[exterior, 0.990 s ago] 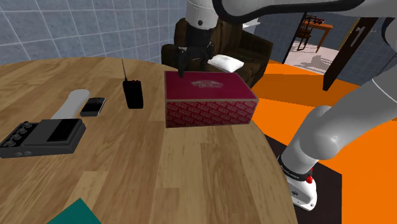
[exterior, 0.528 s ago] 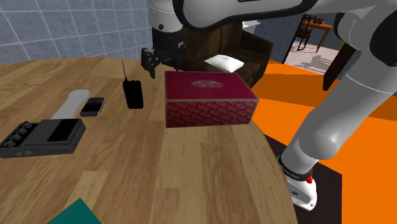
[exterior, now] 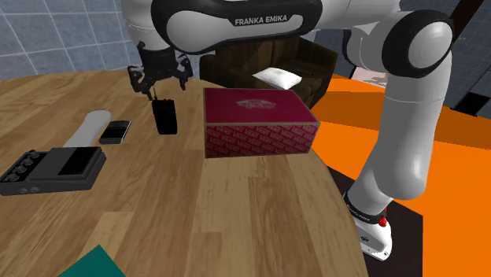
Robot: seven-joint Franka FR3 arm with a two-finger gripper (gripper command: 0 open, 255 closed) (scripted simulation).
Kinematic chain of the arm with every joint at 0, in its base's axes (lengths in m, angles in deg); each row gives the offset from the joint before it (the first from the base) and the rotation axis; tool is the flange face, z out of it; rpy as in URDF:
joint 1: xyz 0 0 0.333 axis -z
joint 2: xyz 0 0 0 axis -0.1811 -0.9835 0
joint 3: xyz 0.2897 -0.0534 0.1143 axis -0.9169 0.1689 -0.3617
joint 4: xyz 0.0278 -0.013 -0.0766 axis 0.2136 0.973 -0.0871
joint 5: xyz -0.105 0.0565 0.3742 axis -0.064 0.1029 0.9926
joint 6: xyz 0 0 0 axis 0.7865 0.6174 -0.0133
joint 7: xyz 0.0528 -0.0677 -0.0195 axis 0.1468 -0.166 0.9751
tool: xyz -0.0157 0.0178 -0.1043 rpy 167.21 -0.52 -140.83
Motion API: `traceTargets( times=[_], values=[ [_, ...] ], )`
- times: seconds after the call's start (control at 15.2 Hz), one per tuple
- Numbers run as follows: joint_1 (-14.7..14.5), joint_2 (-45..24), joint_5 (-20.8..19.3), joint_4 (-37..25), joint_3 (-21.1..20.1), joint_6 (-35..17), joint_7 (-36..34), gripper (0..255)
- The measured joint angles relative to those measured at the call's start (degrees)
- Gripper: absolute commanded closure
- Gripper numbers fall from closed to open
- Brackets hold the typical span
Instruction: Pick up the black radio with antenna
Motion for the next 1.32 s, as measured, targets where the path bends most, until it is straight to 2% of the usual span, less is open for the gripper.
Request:
traceTargets(
  times=[0.07, 0.2, 0.59, 0.66, 1.32],
  values=[
    [-1.37, -2.24, -1.69, -2.7, 0.34, 0.99, -0.63, 0],
    [-2.35, -3.95, -3.03, -3.87, 0.72, 0.98, -1.53, 0],
    [-1.71, -4.06, -3.58, 0.35, 0.97, -2.87, -3.39, 0],
    [-1.69, -4.1, -3.62, 0.54, 0.98, -3.07, -3.48, 255],
    [-1.68, -4.09, -3.65, 0.65, 0.98, -3.26, -3.57, 255]
  ],
)
